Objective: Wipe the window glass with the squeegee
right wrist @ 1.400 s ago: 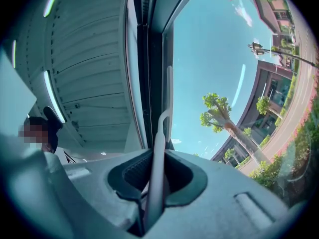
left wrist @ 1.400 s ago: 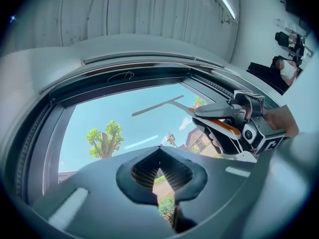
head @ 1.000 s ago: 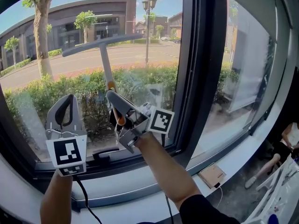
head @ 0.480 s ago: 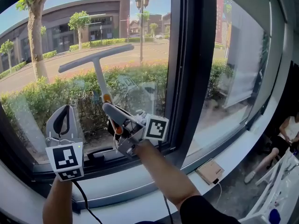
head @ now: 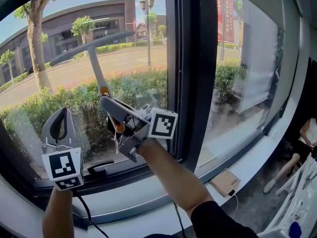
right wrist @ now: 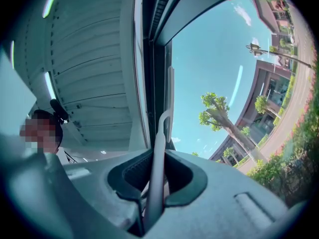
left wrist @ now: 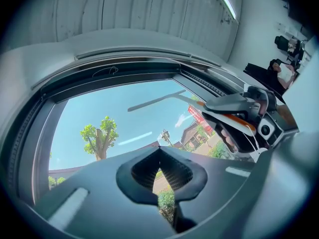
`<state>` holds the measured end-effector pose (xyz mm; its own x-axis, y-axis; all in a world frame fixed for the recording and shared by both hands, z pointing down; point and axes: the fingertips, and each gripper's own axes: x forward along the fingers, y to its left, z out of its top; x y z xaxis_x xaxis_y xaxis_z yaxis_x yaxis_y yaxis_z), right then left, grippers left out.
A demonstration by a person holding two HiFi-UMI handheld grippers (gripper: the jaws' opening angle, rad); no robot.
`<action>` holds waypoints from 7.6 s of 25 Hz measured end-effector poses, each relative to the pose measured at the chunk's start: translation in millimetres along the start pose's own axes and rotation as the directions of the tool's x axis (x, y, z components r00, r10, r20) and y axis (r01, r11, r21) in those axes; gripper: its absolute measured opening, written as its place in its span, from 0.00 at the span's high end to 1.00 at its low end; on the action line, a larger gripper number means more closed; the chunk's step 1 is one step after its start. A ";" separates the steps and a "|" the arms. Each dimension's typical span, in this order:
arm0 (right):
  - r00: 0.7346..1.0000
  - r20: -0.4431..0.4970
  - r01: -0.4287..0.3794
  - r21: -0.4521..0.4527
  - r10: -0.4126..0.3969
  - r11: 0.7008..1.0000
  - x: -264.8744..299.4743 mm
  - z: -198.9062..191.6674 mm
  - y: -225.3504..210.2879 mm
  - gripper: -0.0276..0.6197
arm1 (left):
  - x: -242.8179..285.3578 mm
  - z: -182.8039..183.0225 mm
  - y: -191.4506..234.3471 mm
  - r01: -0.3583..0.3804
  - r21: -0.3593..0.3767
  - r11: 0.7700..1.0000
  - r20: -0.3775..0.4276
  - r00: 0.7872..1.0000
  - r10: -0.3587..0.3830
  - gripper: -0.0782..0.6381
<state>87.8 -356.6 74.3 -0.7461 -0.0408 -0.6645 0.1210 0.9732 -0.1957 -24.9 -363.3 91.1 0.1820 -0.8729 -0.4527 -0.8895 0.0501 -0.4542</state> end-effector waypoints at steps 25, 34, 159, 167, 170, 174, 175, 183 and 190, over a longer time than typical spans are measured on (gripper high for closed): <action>0.997 0.070 -0.042 -0.050 0.045 0.998 28.5 125.2 -0.9 0.89 | 10.1 52.0 -10.7 -0.144 0.026 0.989 0.093 0.986 0.141 0.87; 0.994 0.104 0.020 0.076 -0.028 0.997 -28.1 69.7 -9.9 0.89 | 0.1 3.7 -28.6 -0.077 -0.014 0.997 -0.001 0.997 0.077 0.87; 0.990 0.010 0.135 0.256 -0.142 0.957 76.2 -233.9 -14.3 0.88 | -158.4 -164.0 104.6 -0.084 -0.109 0.991 -0.214 0.975 0.059 0.87; 0.977 0.000 0.199 0.337 -0.212 0.920 10.8 -284.3 -21.6 0.88 | -185.9 -225.4 52.4 -0.042 -0.147 0.988 -0.318 0.948 -0.007 0.87; 0.977 -0.007 0.202 0.334 -0.211 0.921 6.0 -287.9 -23.5 0.88 | -185.6 -230.1 49.8 -0.059 -0.183 0.981 -0.321 0.947 -0.003 0.87; 0.979 -0.016 0.195 0.324 -0.201 0.926 5.6 -287.3 -25.7 0.88 | -180.7 -233.7 48.8 -0.056 -0.173 0.983 -0.326 0.945 -0.003 0.87; 0.979 -0.025 0.201 0.316 -0.204 0.927 4.2 -287.8 -27.2 0.88 | -179.3 -234.8 48.6 -0.053 -0.166 0.985 -0.328 0.945 -0.004 0.87; 0.990 -0.034 0.139 0.258 -0.135 0.956 5.3 -253.9 -12.5 0.88 | -145.9 -196.8 61.0 -0.060 -0.117 0.991 -0.242 0.970 0.030 0.87; 0.999 -0.029 0.023 0.109 -0.020 0.994 39.0 -145.5 1.8 0.88 | -91.3 -93.8 69.2 -0.063 -0.121 0.991 -0.064 0.996 0.056 0.87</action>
<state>-36.4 -323.5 153.0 -0.7667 -0.0534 -0.6397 0.1745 0.9416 -0.2879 -142.4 -325.6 173.0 0.1046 -0.8980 -0.4274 -0.9433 0.0465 -0.3286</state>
